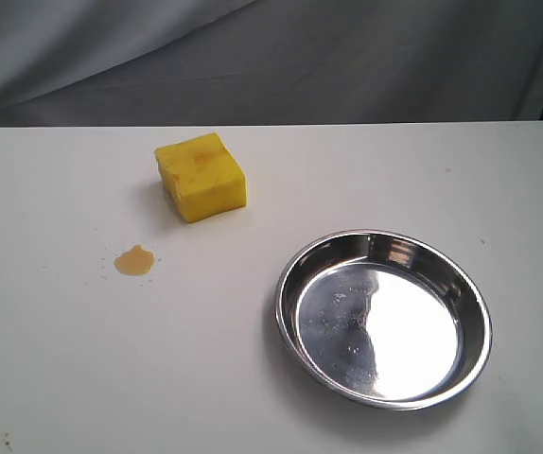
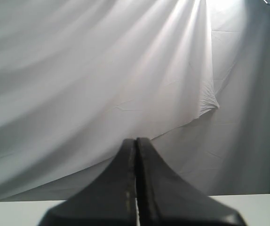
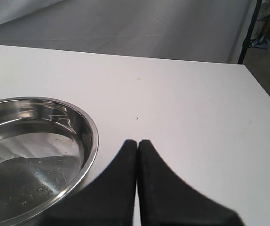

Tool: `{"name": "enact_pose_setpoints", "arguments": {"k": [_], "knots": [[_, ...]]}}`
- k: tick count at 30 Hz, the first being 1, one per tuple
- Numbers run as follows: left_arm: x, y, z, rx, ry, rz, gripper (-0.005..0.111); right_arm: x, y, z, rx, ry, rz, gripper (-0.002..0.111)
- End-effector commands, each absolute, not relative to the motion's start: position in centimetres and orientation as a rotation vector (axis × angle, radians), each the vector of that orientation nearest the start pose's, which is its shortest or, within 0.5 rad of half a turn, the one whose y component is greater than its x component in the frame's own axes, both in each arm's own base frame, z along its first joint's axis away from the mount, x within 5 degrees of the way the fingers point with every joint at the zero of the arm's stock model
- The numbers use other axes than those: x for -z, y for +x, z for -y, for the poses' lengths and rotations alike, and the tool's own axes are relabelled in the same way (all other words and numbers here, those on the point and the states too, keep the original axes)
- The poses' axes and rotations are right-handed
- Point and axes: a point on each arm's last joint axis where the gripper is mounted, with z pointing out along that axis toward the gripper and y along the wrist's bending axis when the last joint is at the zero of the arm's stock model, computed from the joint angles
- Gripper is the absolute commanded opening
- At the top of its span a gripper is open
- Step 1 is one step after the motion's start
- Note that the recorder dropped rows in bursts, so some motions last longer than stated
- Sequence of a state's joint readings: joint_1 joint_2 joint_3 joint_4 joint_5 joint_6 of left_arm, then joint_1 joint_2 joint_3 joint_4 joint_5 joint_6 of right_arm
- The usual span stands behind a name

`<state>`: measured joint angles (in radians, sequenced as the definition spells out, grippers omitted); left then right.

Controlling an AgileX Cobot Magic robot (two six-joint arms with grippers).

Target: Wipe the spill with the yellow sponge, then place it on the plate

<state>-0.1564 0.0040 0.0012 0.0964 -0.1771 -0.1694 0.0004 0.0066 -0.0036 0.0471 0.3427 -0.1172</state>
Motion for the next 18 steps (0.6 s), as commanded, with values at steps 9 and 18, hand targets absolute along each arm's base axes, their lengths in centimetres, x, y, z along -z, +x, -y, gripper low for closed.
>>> {"name": "enact_pose_setpoints", "arguments": {"k": [9, 18], "knots": [[-23.2, 5.2, 1.0, 0.235, 0.058, -1.276, 0.000, -18.2, 5.4, -0.2, 0.034, -0.079, -1.823, 0.000], [-24.0, 4.9, 1.1, 0.637, -0.203, -1.188, 0.000, -18.2, 5.4, -0.2, 0.034, -0.079, -1.823, 0.000]]}}
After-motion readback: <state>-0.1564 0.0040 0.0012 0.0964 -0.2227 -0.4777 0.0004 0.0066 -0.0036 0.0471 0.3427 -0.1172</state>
